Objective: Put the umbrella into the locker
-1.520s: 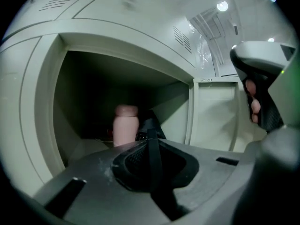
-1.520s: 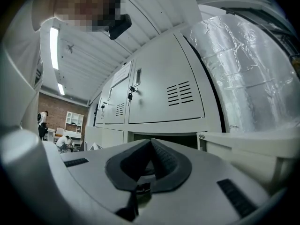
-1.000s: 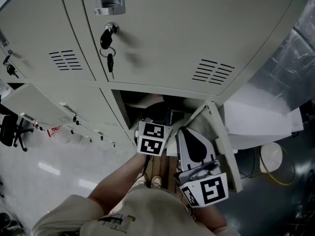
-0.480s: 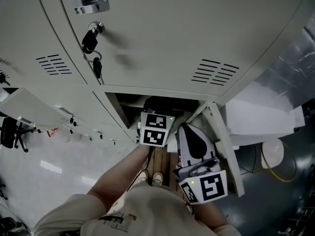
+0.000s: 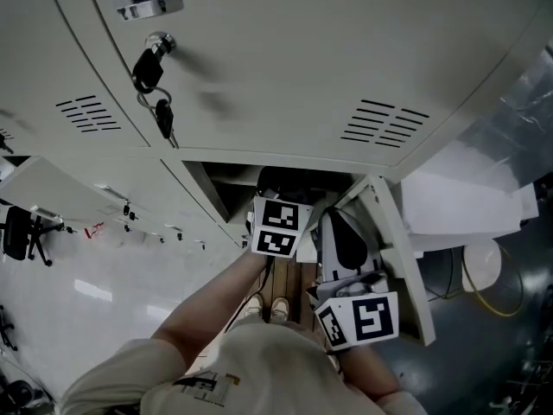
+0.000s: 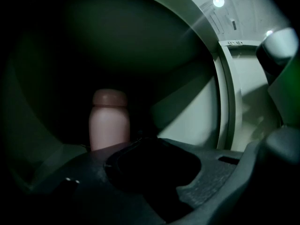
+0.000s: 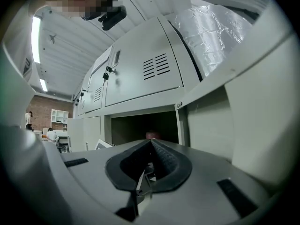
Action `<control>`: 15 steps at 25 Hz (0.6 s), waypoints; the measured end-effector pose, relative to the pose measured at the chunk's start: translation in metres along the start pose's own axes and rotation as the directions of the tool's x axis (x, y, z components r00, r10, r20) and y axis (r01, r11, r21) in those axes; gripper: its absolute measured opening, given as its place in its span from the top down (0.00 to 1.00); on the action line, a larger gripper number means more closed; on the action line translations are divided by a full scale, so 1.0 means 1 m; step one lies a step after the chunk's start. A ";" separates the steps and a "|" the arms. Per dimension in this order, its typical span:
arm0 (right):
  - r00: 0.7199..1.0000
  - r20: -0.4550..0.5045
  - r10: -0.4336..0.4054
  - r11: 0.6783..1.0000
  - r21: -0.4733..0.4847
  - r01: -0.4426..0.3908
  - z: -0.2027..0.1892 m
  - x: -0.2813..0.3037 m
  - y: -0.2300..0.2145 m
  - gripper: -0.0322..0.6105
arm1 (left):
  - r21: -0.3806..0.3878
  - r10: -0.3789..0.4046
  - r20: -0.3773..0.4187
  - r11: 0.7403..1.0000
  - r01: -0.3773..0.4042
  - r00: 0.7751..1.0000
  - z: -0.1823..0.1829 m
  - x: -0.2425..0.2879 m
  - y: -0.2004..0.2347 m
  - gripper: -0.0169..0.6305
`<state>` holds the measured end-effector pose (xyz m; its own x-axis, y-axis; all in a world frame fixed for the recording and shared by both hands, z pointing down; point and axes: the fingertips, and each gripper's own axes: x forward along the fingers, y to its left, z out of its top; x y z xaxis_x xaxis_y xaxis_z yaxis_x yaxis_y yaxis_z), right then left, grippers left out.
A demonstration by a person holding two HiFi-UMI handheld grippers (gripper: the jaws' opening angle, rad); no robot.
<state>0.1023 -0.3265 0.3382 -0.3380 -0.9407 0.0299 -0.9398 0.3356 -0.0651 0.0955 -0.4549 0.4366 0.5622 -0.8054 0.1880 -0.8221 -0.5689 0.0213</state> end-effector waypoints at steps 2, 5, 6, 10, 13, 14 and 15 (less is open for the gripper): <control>1.000 -0.007 0.000 1.000 0.003 0.000 -0.002 0.000 0.000 0.94 | 0.008 -0.001 0.016 1.000 0.001 1.000 0.001 -0.002 -0.001 0.88; 1.000 -0.012 0.003 1.000 0.010 -0.003 -0.004 -0.001 0.001 0.94 | 0.017 0.008 0.030 1.000 -0.009 1.000 0.001 -0.007 -0.002 0.86; 1.000 -0.012 0.004 1.000 0.010 -0.004 -0.004 -0.001 0.001 0.94 | 0.020 0.015 0.039 1.000 -0.016 0.999 0.002 -0.010 -0.002 0.85; 1.000 -0.004 0.013 1.000 0.001 -0.013 -0.001 -0.002 0.005 0.94 | 0.031 0.023 0.069 0.999 -0.025 0.997 0.009 -0.024 -0.001 0.83; 1.000 0.009 0.016 1.000 -0.001 -0.016 0.004 -0.004 0.009 0.94 | 0.034 0.026 0.090 0.999 -0.029 0.996 0.019 -0.037 0.000 0.83; 1.000 0.017 0.017 1.000 -0.005 -0.017 0.007 -0.006 0.011 0.94 | 0.036 0.026 0.098 0.999 -0.029 0.995 0.023 -0.042 0.000 0.83; 1.000 0.024 0.020 1.000 -0.011 -0.019 0.010 -0.007 0.014 0.94 | 0.040 0.028 0.108 0.999 -0.033 0.994 0.027 -0.047 0.000 0.83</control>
<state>0.0920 -0.3158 0.3270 -0.3550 -0.9348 0.0043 -0.9335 0.3543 -0.0549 0.0712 -0.4214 0.4007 0.5453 -0.8343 0.0811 -0.8357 -0.5486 -0.0243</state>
